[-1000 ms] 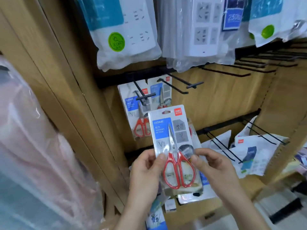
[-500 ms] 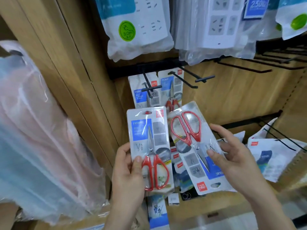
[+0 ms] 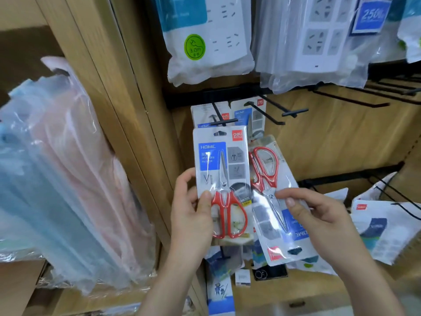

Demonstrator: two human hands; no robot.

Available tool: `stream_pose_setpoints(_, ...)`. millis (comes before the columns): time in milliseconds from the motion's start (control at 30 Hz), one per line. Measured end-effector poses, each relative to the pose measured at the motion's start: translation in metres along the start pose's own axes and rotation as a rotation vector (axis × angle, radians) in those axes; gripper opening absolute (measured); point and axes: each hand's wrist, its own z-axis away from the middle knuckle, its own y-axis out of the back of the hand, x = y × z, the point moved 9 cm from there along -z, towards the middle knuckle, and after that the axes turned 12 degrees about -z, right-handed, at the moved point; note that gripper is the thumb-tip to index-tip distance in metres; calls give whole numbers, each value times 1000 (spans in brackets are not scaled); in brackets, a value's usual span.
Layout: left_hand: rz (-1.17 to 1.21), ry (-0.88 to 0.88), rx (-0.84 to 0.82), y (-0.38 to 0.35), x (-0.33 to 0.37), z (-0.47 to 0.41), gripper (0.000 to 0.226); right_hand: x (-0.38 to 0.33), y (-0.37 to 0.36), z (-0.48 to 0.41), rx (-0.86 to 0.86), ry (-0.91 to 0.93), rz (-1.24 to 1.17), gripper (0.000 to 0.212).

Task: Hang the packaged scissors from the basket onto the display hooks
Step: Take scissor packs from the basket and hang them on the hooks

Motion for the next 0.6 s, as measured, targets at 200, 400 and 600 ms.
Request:
stream_pose_setpoints(200,-17,-34,-5,-2,-2,1,40,-1,-10,1,-17,-73,72,12)
stream_pose_setpoints(400,-74,-97,-104,-16,16,-10,57,11,-16,-2,-46,-136,154,18)
stream_pose_setpoints(600,-24,25,-342,-32,-5,-24,50,28,-16,-1,22,-162,156,25)
